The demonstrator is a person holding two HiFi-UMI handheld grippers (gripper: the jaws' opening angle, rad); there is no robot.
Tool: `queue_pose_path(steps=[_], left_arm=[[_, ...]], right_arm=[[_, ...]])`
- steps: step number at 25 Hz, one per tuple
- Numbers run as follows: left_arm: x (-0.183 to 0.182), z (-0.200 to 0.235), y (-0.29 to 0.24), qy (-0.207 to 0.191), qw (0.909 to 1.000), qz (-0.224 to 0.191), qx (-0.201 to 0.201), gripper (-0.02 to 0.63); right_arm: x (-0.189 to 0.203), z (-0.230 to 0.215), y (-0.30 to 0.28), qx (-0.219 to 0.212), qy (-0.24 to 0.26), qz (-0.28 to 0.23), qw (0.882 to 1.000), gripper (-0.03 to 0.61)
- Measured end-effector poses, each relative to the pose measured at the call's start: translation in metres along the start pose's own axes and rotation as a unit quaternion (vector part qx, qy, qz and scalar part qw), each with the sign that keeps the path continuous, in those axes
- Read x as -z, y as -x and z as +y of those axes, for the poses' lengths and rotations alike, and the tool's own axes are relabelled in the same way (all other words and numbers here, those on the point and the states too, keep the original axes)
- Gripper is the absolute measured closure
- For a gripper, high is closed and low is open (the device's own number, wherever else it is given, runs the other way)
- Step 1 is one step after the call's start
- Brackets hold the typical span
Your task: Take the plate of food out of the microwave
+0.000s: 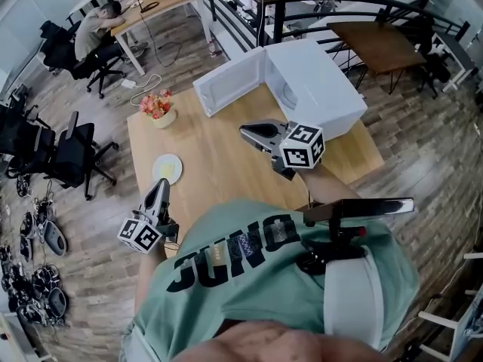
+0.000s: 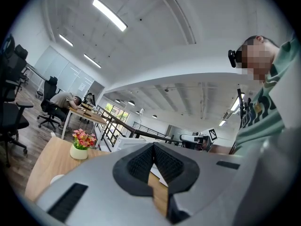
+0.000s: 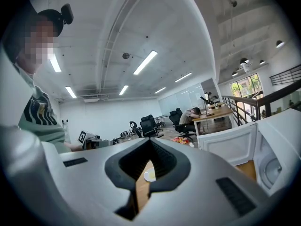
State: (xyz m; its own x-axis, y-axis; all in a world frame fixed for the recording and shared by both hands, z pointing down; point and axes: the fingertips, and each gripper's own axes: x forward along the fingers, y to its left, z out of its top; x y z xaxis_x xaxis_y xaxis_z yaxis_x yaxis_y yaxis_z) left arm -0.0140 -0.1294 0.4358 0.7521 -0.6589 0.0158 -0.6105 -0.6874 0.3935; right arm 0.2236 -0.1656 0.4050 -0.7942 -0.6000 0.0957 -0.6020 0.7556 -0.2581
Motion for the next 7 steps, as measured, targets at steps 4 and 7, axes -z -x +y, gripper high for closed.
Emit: queue_pose_path(steps=[4, 7], left_arm=[[-0.0011, 0.001, 0.004, 0.0, 1.0, -0.003, -0.001, 0.609], [-0.0028, 0.002, 0.0098, 0.0, 1.0, -0.005, -0.003, 0.609]], right_arm=[[-0.0017, 0.0023, 0.0007, 0.0, 0.002, -0.001, 1.0, 0.572], [-0.0018, 0.0079, -0.0014, -0.001, 0.003, -0.001, 1.0, 0.572]])
